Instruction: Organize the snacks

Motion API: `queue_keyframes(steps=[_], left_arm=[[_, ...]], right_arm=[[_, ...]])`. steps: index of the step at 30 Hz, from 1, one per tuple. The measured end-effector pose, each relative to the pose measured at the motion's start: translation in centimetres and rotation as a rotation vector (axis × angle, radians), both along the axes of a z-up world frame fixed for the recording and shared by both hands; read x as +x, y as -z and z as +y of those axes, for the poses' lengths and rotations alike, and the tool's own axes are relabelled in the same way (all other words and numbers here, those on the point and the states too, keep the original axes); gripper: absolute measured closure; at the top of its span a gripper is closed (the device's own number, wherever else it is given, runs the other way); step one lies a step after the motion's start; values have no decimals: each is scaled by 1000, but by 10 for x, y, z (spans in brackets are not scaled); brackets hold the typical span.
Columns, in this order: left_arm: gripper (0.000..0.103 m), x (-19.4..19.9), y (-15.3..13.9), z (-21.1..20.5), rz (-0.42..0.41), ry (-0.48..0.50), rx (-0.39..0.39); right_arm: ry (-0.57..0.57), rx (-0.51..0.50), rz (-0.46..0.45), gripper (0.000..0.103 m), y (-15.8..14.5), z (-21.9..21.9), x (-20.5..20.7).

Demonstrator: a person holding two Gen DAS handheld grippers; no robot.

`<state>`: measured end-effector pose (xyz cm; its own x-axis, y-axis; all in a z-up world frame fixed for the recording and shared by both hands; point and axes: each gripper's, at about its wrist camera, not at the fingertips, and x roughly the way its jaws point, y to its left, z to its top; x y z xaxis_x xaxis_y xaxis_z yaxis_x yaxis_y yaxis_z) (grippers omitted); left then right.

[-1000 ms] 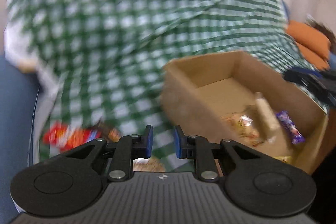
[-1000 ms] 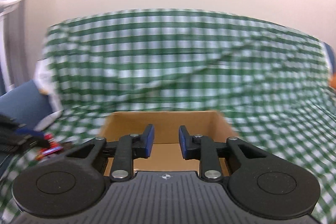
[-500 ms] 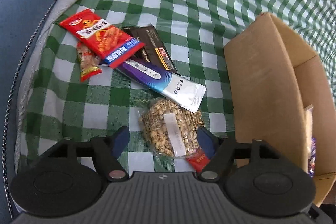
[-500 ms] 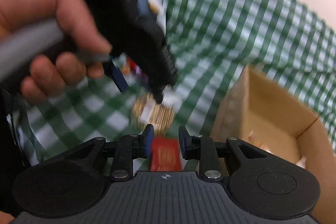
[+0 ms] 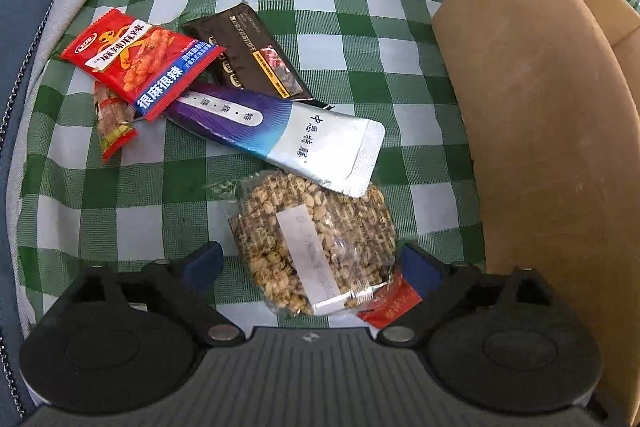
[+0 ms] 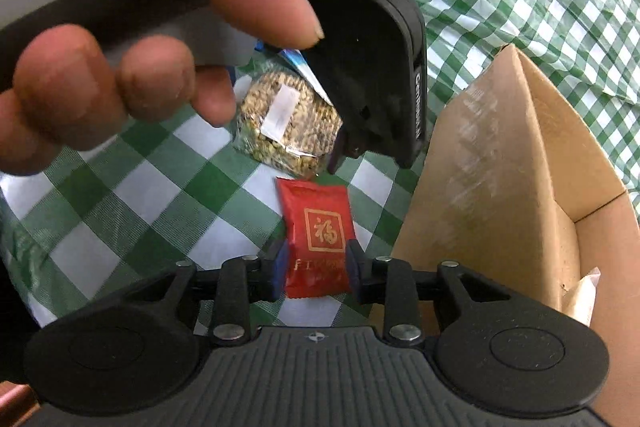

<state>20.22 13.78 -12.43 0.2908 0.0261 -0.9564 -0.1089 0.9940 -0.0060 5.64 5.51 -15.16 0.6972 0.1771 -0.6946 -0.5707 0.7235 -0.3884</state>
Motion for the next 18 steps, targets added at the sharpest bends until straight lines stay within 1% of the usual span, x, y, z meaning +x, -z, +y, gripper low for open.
queue_keyframes(steps=[2,4,5,6,8,9,13,14,16,18], left_arm=[[6,0,1,-1,-5,10,9],[11,-2,1,-1,-12,22,12],[16,-4,0,0,-19,27,14],[17,-6,-2,0,-25,31,15],[18,-8,-4,2,-24,29,7],[18,-9,-7,6,-25,25,4],[18,-23,-20,24,-47,-3,-18],[18,-28,-22,30,-50,-13,-21],[18,-38,-26,42,-49,-27,-11],[18,-48,-29,51,-47,-34,10]], right_arm=[[-2,-30,0,71,6,0,1],[-1,-33,-5,73,8,1,1],[-5,-31,-7,81,8,1,1],[-9,-26,-2,88,9,1,0],[-18,-15,-4,98,8,0,-2],[-21,-3,-3,100,6,-1,-3],[-39,59,4,101,-3,-8,-5],[-49,88,13,101,-6,-9,-6],[-77,133,13,103,-12,-11,-12],[-113,150,0,103,-17,-12,-20]])
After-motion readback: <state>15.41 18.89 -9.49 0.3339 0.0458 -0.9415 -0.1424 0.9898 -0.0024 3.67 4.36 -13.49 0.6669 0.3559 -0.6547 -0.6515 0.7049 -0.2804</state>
